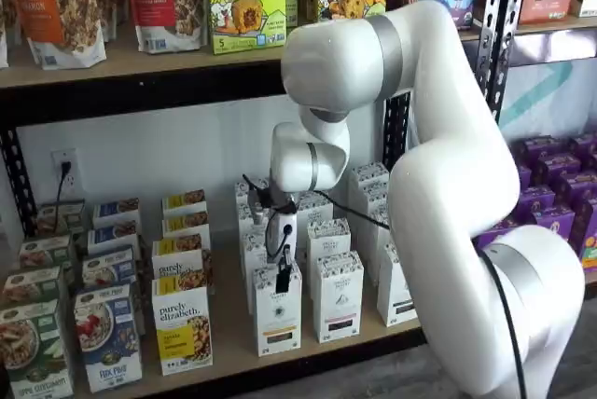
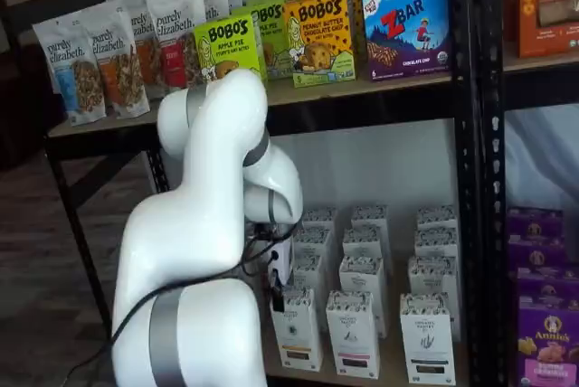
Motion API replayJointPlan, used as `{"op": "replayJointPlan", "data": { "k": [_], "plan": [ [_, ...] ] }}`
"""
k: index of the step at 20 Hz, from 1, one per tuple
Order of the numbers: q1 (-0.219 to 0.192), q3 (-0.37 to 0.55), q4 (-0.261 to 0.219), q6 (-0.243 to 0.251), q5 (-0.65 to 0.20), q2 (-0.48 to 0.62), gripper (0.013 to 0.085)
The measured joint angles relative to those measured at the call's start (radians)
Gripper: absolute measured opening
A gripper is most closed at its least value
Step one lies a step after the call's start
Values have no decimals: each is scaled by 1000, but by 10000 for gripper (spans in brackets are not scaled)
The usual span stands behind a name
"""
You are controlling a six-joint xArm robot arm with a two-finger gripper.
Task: Pick up the white box with a yellow strip in the middle, on the bottom shelf, the fourth box from the left
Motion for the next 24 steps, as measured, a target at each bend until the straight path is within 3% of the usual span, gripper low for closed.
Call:
{"op": "replayJointPlan", "data": {
  "k": [7, 16, 24],
  "plan": [
    [-2, -73, -31, 28, 18, 52, 850],
    [-8, -168, -34, 27, 49, 121, 850],
    [-8, -198, -54, 43, 52, 151, 850]
  ]
}}
